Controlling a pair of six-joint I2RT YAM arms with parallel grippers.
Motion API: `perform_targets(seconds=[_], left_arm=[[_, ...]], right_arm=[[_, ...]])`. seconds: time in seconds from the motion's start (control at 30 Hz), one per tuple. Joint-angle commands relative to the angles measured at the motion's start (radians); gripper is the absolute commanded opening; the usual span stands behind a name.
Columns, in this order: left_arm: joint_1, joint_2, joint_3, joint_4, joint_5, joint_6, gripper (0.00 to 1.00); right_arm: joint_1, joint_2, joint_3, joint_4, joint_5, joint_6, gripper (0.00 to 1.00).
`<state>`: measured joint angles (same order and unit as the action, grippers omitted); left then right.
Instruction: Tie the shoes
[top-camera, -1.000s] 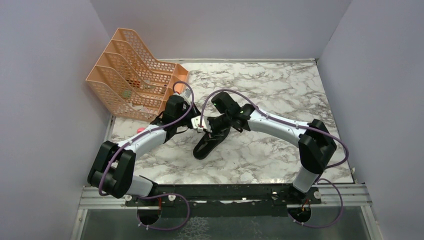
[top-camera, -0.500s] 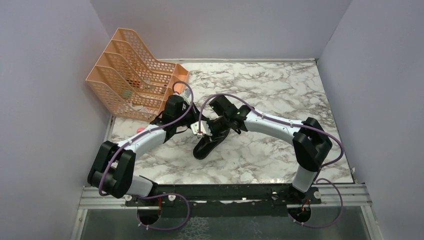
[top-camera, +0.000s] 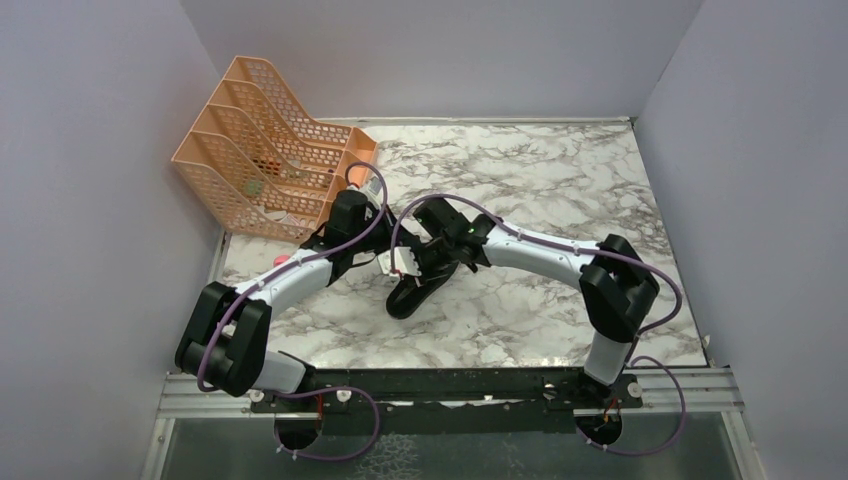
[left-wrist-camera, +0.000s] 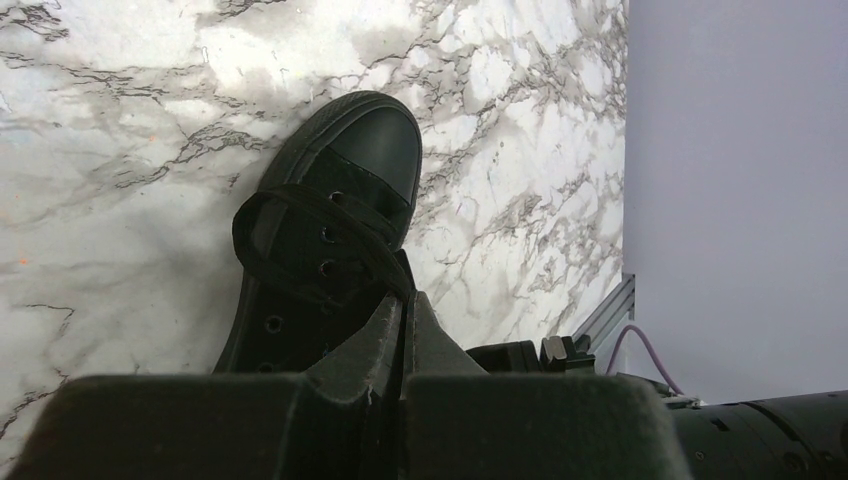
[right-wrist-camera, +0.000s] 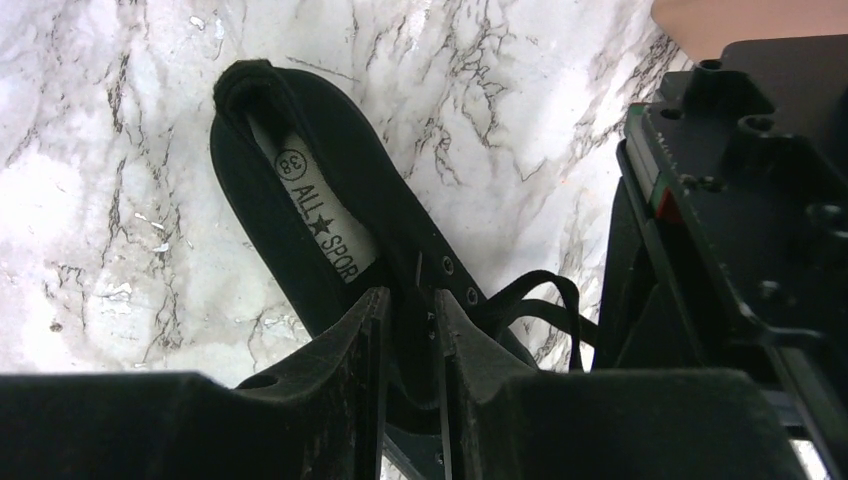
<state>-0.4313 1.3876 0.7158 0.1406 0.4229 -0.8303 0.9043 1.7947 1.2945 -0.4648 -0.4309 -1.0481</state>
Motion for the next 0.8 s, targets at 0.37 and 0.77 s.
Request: perform_targets(seconds=[0.37,0.77], left_arm=[[0.004,0.003,0.029,0.01,0.036,0.031,0.0],[0.005,-0.006,0.028,-0.04,0.036,0.091,0.0]], right_arm=[[0.019,0.034,0.103,-0.063,-0.016,0.08,0.01],[0.021,-0.164,-0.086,0.172,-0.252,0.592,0.01]])
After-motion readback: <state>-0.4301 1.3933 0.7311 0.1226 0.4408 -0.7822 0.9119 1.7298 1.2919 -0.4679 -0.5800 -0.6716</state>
